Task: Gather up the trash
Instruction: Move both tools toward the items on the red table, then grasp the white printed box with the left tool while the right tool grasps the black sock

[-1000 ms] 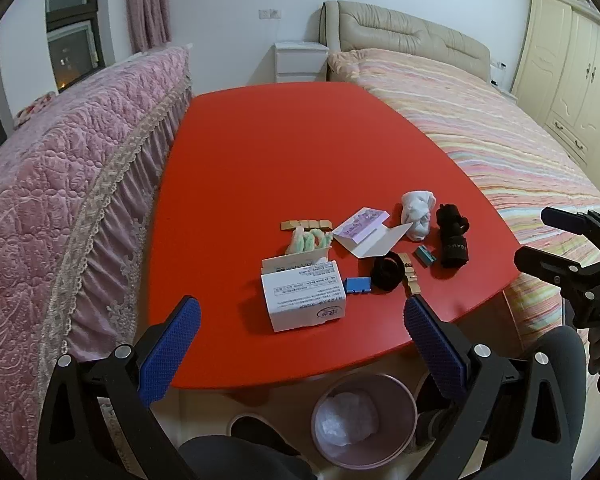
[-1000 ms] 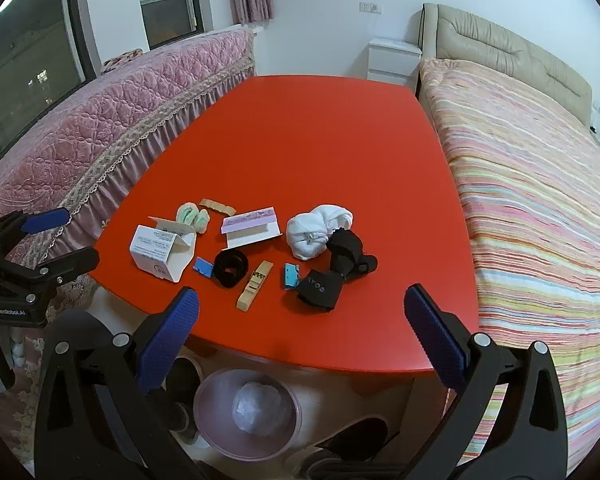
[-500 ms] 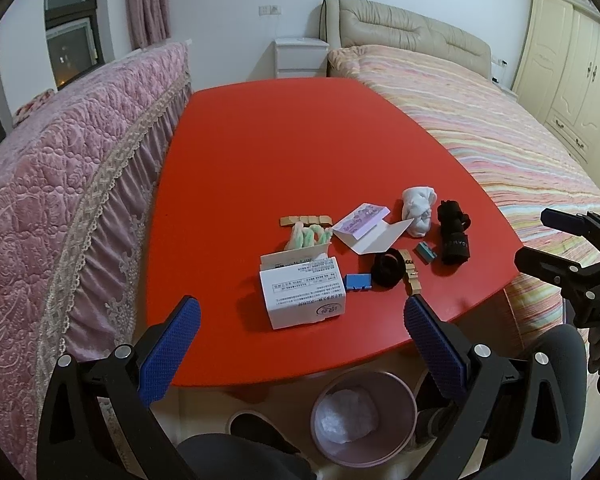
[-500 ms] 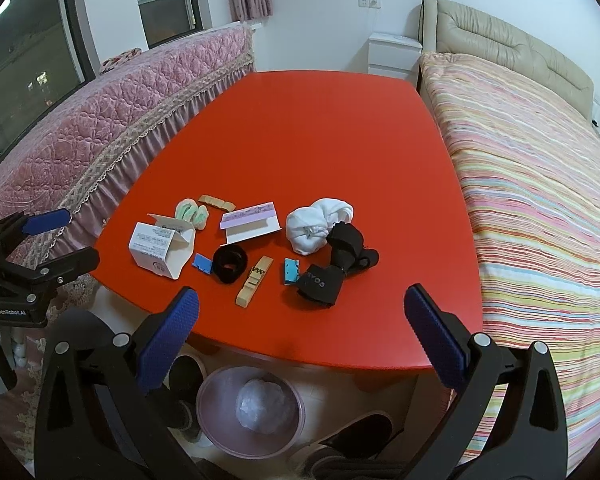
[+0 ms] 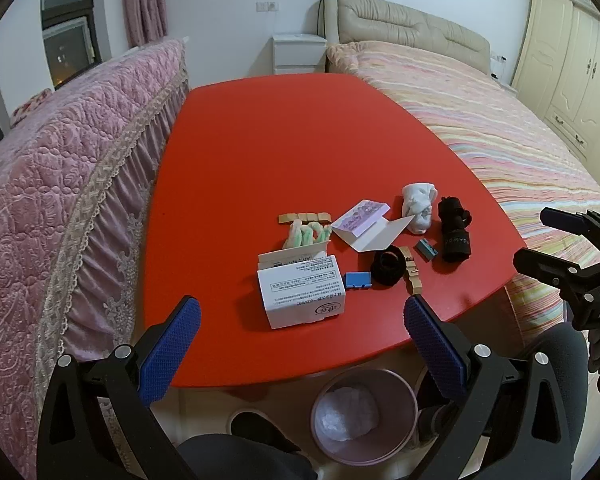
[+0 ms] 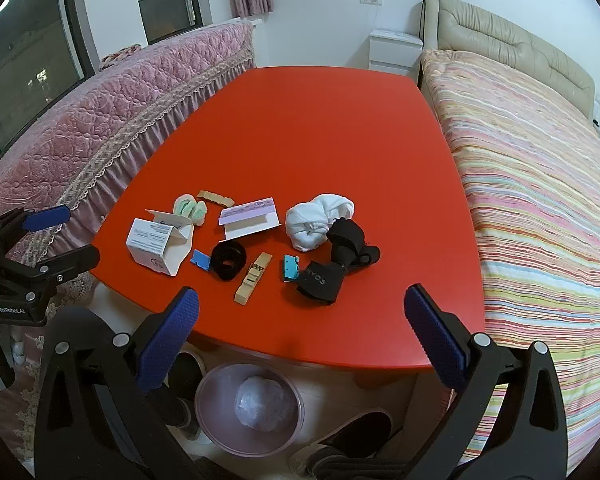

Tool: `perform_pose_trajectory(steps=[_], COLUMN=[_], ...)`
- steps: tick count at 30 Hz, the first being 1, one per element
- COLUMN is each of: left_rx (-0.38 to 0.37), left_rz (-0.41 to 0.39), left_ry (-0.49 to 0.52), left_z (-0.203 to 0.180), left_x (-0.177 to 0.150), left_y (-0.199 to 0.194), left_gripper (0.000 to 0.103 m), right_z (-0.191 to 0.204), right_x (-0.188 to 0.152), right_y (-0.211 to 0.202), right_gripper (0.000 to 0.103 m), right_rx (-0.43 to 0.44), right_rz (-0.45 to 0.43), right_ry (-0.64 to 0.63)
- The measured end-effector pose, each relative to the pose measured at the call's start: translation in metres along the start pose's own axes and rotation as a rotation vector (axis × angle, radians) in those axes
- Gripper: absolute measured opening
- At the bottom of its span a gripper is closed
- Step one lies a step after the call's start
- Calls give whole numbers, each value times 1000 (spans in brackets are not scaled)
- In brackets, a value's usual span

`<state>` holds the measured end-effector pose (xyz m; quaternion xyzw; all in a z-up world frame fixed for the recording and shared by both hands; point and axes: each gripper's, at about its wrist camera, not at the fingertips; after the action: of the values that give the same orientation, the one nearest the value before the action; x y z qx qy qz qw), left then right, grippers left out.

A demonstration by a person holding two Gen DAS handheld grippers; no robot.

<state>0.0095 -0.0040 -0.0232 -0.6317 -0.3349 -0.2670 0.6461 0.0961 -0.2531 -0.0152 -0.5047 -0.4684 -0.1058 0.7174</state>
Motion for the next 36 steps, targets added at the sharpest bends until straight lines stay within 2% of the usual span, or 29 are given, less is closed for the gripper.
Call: perform_pose_trajectory(steps=[9, 18, 22, 27, 33, 34, 36], left_rx=[7, 15, 18, 47, 74, 73, 73], left_rz=[19, 90, 139, 193, 206, 204, 205], left_ry=[-2, -21, -43, -80, -79, -78, -71], left_z=[-1, -1, 1, 6, 9, 10, 10], left_x=[-1, 0, -1, -8, -14, -15, -15], left_y=[7, 37, 59, 87, 100, 100, 101], left_gripper=[97, 97, 97, 97, 97, 96, 86], right_z=[-5, -22, -33, -50, -55, -53, -52], right_x=[-1, 6, 8, 4, -1, -2, -3], right_y=[3, 23, 48, 84, 111, 113, 116], right_gripper=[100, 100, 100, 100, 100, 100, 100], right_rx=[0, -10, -49, -76, -98, -98, -96], right_rz=[7, 42, 100, 185, 233, 233, 233], right_ry=[8, 46, 56, 141, 187, 188, 191])
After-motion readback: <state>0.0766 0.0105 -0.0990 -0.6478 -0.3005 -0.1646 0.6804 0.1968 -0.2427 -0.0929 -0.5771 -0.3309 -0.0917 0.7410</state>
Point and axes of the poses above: each gripper's, at about its wrist camera, not at the fingertips, and y roughly the way its jaws point, z to its left, x to its top, and after that the axes turned 12 degrees about -z, right-handed
